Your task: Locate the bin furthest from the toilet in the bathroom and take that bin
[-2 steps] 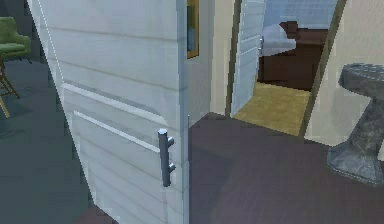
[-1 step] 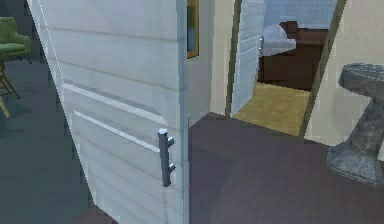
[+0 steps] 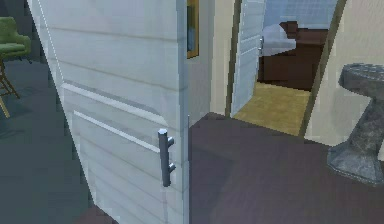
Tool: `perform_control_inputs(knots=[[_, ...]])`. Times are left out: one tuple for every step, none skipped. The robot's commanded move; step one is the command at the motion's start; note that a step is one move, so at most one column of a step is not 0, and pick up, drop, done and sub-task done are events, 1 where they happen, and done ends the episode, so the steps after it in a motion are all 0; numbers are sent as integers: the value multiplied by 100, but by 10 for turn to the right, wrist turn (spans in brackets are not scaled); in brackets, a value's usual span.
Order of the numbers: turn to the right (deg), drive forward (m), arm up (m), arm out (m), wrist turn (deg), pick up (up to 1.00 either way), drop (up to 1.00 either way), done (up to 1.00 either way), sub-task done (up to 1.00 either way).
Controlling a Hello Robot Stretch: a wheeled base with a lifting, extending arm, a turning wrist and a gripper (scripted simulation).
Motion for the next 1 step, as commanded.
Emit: perform_control_inputs(knots=[[0, 0, 0, 0, 450, 0, 0, 0, 0]])
